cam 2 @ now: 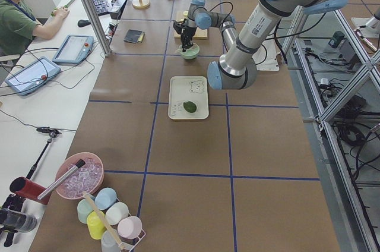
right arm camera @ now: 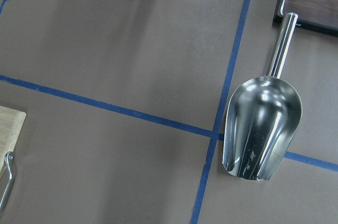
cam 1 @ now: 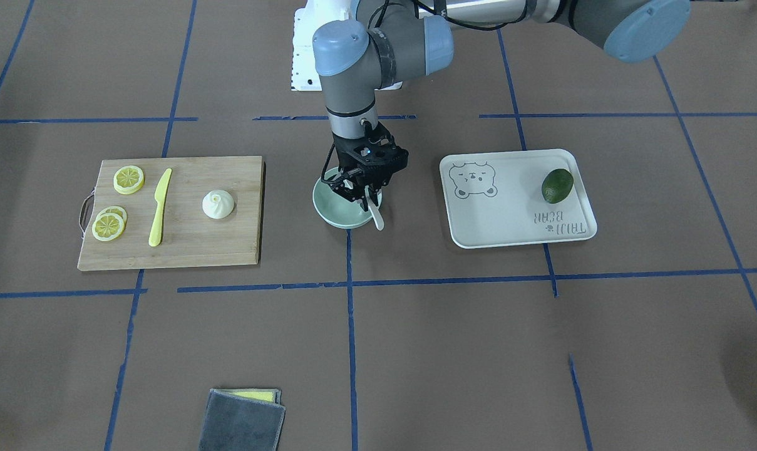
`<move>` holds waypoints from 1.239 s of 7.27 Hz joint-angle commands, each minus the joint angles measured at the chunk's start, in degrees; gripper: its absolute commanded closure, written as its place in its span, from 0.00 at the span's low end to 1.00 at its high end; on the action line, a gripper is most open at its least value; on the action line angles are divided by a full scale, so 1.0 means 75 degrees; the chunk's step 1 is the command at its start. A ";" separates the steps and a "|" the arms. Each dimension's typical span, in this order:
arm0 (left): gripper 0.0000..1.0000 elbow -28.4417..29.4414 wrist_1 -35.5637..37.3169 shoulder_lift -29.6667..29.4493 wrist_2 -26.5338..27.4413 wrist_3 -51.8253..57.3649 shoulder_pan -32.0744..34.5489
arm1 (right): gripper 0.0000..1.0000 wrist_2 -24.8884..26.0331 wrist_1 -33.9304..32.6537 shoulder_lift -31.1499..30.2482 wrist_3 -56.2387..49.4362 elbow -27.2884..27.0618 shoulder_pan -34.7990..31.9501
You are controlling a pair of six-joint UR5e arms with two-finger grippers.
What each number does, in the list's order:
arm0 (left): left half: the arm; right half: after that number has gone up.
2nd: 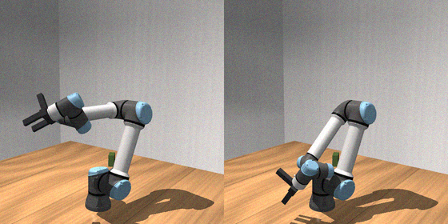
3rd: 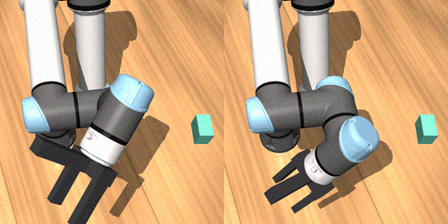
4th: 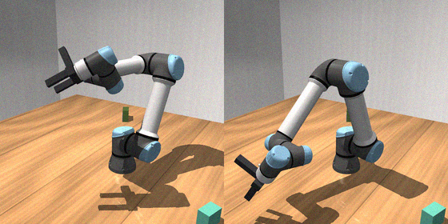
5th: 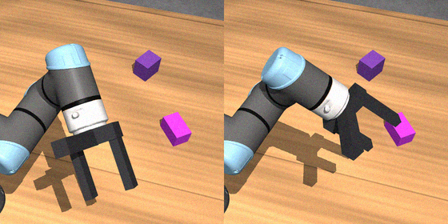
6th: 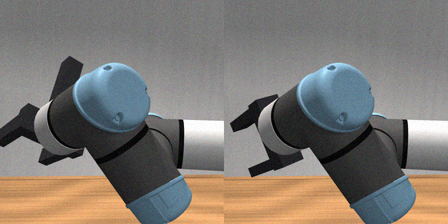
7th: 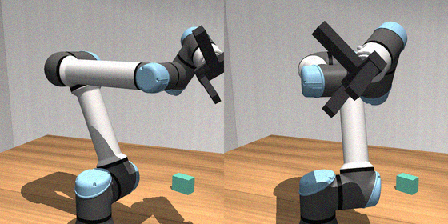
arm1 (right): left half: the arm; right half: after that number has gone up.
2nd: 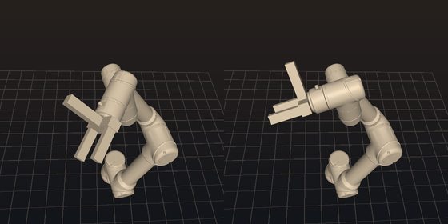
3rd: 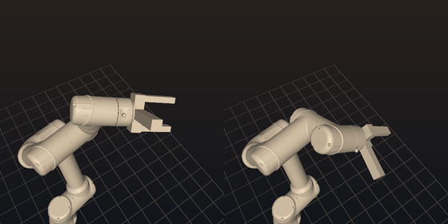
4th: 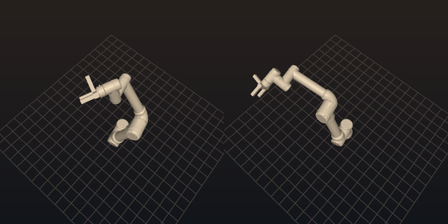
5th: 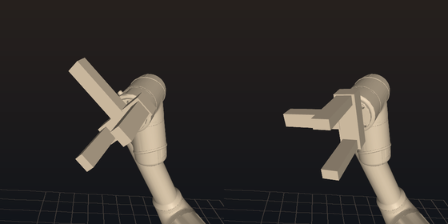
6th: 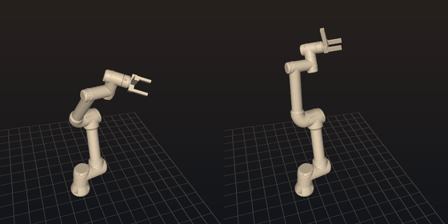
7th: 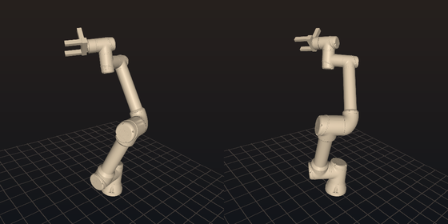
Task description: Put spoon and bun in bowl
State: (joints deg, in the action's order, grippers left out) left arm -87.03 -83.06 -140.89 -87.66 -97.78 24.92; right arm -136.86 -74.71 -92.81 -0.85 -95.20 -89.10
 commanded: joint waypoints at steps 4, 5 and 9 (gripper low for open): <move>0.00 -0.3094 -0.0187 0.1847 0.0239 0.4143 0.0110 | 0.00 -0.0208 0.0024 0.0187 0.1051 -0.0162 0.0115; 0.00 -0.3207 -0.0187 0.1886 -0.0527 0.5350 0.0830 | 0.00 -0.0359 0.0023 0.0304 0.1063 -0.0162 0.0184; 0.00 -0.3303 -0.0269 0.3452 -0.3784 1.0931 0.4682 | 0.00 -0.0327 0.0012 0.0762 0.2418 -0.1271 0.1458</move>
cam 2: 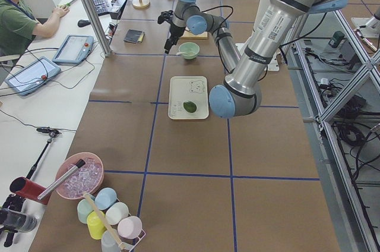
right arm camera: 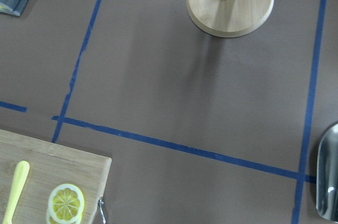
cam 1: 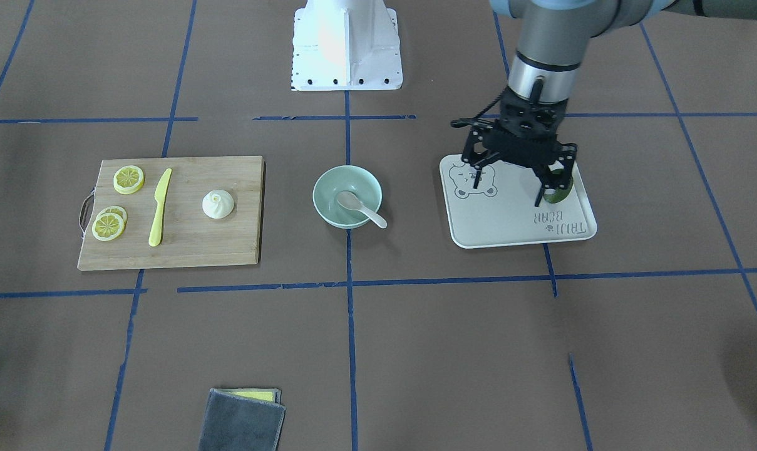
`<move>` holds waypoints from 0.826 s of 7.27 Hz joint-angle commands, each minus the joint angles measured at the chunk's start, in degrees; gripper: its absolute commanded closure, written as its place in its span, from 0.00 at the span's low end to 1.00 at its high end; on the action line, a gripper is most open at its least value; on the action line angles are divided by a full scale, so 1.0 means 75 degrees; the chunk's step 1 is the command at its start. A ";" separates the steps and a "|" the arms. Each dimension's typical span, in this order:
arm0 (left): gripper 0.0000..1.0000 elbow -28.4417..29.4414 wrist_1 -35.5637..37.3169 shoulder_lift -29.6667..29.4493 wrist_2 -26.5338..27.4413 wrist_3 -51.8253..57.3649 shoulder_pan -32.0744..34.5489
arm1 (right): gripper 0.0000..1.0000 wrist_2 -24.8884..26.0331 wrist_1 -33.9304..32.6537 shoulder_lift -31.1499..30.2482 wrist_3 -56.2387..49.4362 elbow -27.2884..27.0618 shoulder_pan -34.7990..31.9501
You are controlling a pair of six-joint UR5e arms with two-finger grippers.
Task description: Put spoon and bun in bowl
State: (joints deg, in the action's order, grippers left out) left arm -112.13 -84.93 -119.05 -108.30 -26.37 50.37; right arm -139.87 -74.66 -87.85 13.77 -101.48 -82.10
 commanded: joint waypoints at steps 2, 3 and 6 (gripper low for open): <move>0.00 0.0686 0.0003 0.1827 -0.2547 0.3292 0.3179 | 0.00 0.0811 -0.0053 0.0449 0.0859 -0.1012 0.1473; 0.00 0.1003 0.0038 0.2460 -0.2761 0.4221 0.3732 | 0.00 0.0813 -0.0065 0.0672 0.0871 -0.1024 0.1780; 0.00 0.1672 0.0074 0.3624 -0.2798 0.4371 0.5171 | 0.00 0.1429 -0.0065 0.0896 0.2304 -0.1455 0.2937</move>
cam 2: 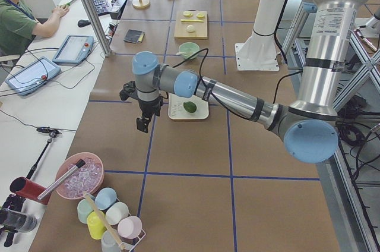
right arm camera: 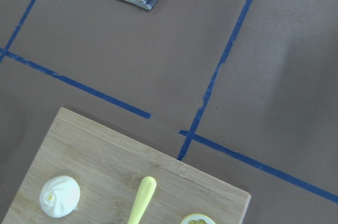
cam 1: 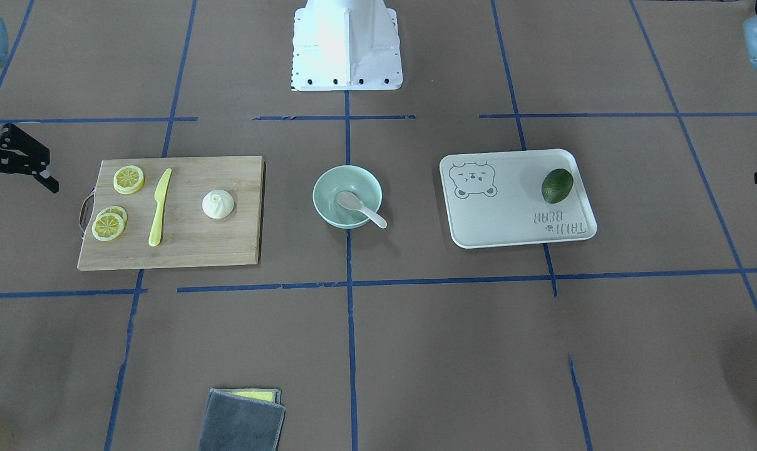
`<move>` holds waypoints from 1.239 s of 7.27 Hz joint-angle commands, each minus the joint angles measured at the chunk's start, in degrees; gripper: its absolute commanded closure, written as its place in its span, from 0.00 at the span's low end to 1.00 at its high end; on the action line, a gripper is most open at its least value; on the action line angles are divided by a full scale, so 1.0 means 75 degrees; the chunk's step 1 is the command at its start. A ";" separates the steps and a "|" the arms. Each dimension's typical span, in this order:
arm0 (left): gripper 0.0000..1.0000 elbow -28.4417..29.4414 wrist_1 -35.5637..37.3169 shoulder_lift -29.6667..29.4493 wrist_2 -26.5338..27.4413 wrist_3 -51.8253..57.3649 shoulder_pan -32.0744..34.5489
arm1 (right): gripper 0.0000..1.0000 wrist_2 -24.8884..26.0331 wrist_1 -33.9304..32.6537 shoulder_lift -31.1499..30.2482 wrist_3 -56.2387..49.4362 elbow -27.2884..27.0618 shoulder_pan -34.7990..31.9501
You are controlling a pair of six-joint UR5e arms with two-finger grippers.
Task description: Put spoon and bun in bowl
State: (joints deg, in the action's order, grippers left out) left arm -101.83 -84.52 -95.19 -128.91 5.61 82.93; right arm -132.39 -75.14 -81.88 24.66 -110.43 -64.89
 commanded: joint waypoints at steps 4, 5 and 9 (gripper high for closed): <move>0.00 0.0287 0.0078 0.1593 -0.0883 0.0518 0.1470 | 0.00 0.2668 0.0022 0.0347 0.3443 -0.0464 0.3066; 0.00 0.0323 0.0066 0.1548 -0.0883 0.0518 0.1470 | 0.00 0.3476 0.0022 0.0487 0.3868 -0.0417 0.3781; 0.00 0.0242 0.0042 0.1547 -0.0941 0.0529 0.1470 | 0.09 0.4561 -0.0001 0.0511 0.3943 0.0168 0.4690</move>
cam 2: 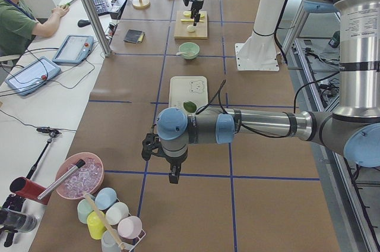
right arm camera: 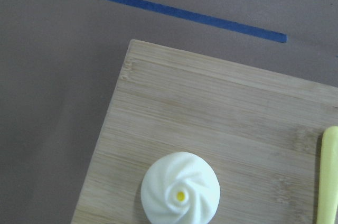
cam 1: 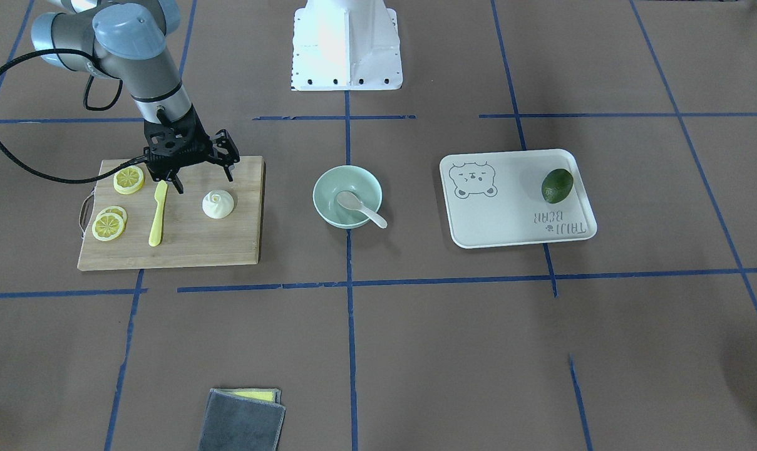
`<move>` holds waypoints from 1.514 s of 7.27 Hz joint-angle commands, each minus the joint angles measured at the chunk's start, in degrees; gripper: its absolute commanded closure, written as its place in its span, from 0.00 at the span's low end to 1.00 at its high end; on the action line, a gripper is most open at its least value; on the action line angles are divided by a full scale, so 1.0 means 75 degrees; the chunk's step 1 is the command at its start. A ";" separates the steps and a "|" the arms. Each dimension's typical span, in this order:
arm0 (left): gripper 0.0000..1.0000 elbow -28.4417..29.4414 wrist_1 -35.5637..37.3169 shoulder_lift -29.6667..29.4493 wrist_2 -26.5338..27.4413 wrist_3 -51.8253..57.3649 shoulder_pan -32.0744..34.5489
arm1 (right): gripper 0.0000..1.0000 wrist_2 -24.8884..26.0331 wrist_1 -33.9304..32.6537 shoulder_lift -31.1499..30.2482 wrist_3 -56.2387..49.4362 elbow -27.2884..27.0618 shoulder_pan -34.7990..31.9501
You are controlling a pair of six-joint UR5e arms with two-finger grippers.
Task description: Put spoon and bun in bowl
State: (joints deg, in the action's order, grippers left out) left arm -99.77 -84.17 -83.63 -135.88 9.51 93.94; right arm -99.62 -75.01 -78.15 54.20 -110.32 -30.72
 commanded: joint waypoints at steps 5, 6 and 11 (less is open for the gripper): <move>0.00 -0.0080 -0.0016 0.0006 -0.0023 0.0021 0.0001 | 0.91 0.0274 -0.0030 0.0401 0.0004 0.0576 0.0123; 0.00 -0.0091 -0.0016 -0.0017 -0.0023 0.0021 0.0001 | 1.00 0.0274 -0.0018 0.0424 0.0004 0.0576 0.0123; 0.00 -0.0115 -0.0016 -0.0065 -0.0023 0.0021 0.0001 | 1.00 0.0576 -0.2589 0.3417 0.1594 0.0646 0.0508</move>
State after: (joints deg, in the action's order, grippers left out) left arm -100.55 -84.29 -84.07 -136.05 9.66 93.95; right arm -96.80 -86.72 -59.94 62.66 -105.93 -28.36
